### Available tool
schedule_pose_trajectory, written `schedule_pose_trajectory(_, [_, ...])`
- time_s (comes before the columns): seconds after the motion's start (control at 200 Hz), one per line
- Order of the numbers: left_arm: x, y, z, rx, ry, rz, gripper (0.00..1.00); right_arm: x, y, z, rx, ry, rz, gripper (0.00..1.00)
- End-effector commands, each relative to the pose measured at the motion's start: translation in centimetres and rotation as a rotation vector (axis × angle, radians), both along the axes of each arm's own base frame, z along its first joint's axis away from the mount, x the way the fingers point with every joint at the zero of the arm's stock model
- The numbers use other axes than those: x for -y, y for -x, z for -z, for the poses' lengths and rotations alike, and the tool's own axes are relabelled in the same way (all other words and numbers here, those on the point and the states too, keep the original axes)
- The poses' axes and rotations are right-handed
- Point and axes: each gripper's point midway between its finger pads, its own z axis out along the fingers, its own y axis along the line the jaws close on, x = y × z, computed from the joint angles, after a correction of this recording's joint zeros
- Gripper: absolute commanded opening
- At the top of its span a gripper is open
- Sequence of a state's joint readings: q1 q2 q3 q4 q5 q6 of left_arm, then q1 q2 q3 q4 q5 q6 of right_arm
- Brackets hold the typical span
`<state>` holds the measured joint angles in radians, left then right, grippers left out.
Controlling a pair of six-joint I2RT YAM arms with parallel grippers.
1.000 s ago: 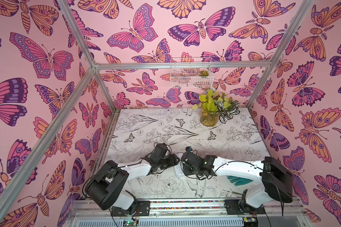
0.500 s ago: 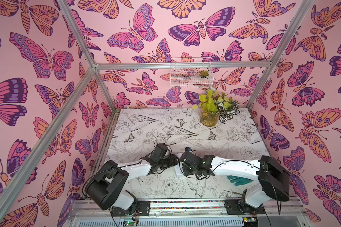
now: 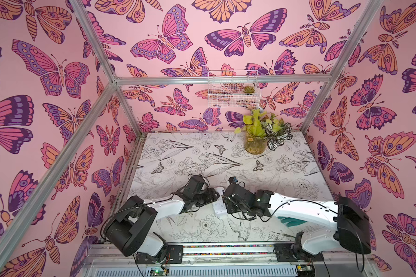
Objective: Insert the battery into the alarm
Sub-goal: Install the battery in the alarm.
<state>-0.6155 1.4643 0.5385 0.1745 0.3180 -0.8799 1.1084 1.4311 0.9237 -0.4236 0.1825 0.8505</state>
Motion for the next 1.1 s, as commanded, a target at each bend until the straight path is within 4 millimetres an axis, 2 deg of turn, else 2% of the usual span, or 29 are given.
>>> schedule_pose_trajectory(0.0, [-1.3, 1.9, 2.1, -0.075, -0.071, 0.010, 0.67, 1.3, 1.0, 1.4, -0.017, 0.059, 0.004, 0.22])
schedule_pose_trajectory(0.11, [-1.2, 2.0, 2.1, -0.075, -0.070, 0.013, 0.67, 1.3, 1.4, 1.7, -0.020, 0.071, 0.000, 0.13])
schedule_pose_trajectory(0.375, [-1.3, 2.0, 2.2, -0.077, -0.070, 0.012, 0.67, 1.2, 1.2, 2.5, -0.019, 0.097, 0.005, 0.07])
schedule_pose_trajectory(0.791, [-1.4, 2.1, 2.4, -0.085, -0.074, 0.009, 0.67, 0.5, 0.9, 3.0, -0.022, 0.116, 0.002, 0.07])
schedule_pose_trajectory(1.096, [-1.5, 2.2, 2.5, -0.087, -0.078, 0.007, 0.67, 0.5, 0.8, 2.6, -0.016, 0.120, 0.001, 0.07])
